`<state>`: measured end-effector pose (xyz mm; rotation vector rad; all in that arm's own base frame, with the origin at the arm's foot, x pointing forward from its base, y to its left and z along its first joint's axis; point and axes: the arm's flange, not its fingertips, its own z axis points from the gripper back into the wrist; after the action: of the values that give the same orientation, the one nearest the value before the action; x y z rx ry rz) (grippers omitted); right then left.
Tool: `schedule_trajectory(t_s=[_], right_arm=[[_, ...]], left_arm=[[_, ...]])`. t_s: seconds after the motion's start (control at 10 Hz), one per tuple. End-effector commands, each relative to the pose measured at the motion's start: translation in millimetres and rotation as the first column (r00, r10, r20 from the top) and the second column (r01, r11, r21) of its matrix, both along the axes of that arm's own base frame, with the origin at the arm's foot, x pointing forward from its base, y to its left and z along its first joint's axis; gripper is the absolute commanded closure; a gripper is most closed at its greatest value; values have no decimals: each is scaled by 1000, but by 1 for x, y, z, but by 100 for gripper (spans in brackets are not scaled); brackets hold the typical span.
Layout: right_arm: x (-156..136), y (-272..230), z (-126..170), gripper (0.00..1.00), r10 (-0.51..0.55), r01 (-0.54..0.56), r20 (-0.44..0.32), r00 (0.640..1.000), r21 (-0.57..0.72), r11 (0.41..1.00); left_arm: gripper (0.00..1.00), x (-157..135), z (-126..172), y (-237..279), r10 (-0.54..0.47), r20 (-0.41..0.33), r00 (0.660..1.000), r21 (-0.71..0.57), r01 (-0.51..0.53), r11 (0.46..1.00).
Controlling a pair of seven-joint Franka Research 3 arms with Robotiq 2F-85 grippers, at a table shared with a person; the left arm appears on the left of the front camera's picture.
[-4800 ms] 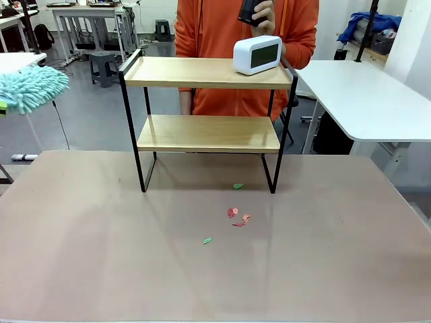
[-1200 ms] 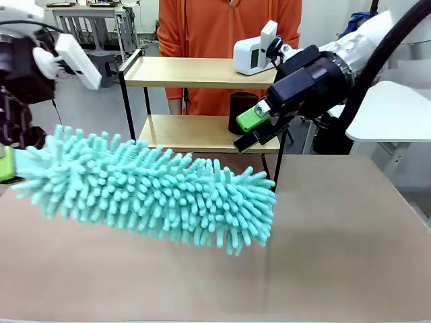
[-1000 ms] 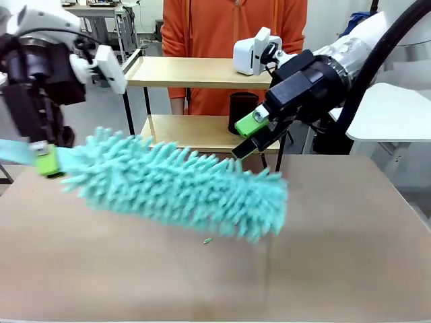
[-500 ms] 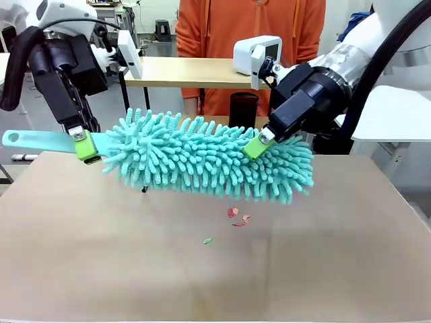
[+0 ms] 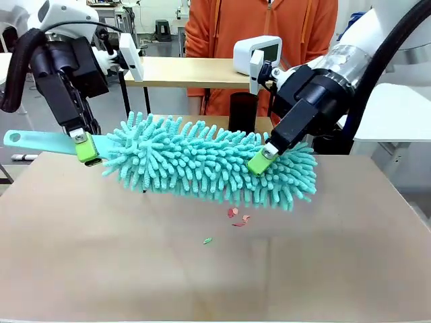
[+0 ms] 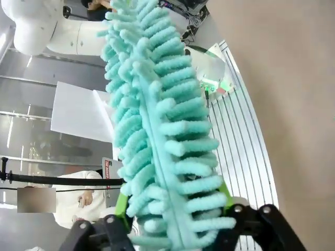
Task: Clean the shelf.
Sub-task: Hand the Duster back to the human.
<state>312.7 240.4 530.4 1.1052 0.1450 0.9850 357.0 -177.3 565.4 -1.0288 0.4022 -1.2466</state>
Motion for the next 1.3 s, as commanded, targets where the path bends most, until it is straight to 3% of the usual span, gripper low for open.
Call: schedule_trajectory(t_s=[0.0,0.2,0.3,0.4,0.7,0.8,0.9,1.0,1.1,1.2], right_arm=[[3,-1,3,100,45,-45,8,999,-7,999],[2,0,3,100,51,-51,8,999,-3,999],[2,0,2,95,55,-55,6,998,-2,998],[2,0,2,100,59,-59,4,998,-2,998],[0,0,2,100,71,-71,2,997,2,997],[0,0,1,100,74,-74,0,997,1,997],[0,0,1,100,72,-72,-2,997,-1,997],[1,-1,1,100,72,-72,-4,997,1,997],[1,-5,1,100,67,-67,-4,998,5,998],[1,-10,1,100,57,-56,-6,998,11,998]], left_arm=[[87,-4,2,1,12,-12,1000,-7,-12,1000],[87,-4,2,2,12,-10,1000,-8,-13,1000],[87,-5,2,3,11,-8,1000,-6,-11,1000],[87,-6,1,4,13,-8,1000,-5,-13,1000],[87,-7,1,5,23,-7,1000,-2,-23,1000],[71,-6,1,5,35,-10,999,1,-35,999],[35,-6,1,6,42,-6,999,8,-42,999],[14,-5,2,11,60,0,998,2,-60,998],[0,0,6,24,123,27,992,-21,-122,992],[0,6,12,44,204,40,978,-57,-201,978]])
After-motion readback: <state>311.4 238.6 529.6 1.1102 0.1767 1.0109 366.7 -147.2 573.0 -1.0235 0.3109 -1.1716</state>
